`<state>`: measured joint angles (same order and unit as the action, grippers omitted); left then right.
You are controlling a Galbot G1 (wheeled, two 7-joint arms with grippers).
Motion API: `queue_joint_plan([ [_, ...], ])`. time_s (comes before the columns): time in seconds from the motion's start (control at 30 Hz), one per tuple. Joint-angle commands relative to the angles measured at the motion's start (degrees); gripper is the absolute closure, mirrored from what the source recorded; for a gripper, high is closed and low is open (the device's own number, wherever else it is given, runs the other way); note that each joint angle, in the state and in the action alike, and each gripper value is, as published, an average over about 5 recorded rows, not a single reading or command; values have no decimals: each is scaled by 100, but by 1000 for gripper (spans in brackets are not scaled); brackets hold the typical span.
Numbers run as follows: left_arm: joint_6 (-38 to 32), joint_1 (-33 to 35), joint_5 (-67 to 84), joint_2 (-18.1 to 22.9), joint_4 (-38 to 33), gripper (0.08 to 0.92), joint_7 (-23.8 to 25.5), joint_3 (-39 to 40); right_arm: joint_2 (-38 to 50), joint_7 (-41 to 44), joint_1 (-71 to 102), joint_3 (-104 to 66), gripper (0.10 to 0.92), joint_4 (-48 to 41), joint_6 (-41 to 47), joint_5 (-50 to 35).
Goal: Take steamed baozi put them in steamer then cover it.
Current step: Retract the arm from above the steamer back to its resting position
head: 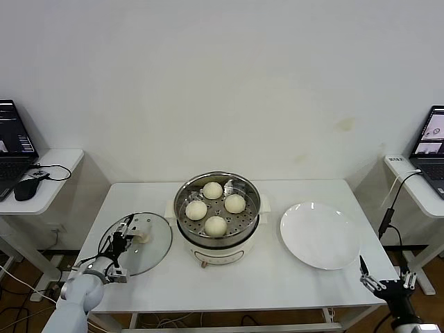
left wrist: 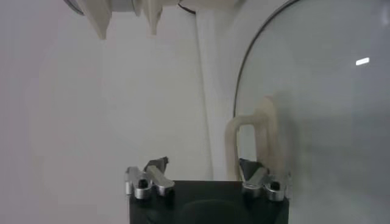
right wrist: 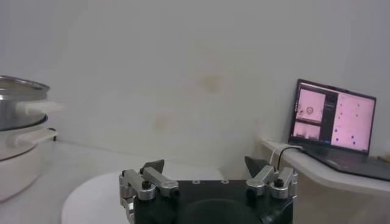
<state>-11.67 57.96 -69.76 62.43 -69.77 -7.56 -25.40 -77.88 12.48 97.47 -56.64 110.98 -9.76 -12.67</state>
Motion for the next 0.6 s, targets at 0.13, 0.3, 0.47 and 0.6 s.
queue_joint_plan([
  [0.13, -26, -28, -11, 54, 82, 548, -62, -11, -5, 15, -3, 31, 203, -22, -14, 23],
  [0.3, 6, 108, -8, 91, -95, 686, -227, -138, 4, 22, -3, 67, 203, -30, -25, 40],
  [0.47, 268, 532, -15, 126, -733, 829, -396, -446, 30, 27, -34, 149, 203, -47, -27, 50],
  [0.6, 674, 936, 56, 102, -1475, 866, -362, -718, 72, 29, -75, 277, 203, -87, -22, 73],
])
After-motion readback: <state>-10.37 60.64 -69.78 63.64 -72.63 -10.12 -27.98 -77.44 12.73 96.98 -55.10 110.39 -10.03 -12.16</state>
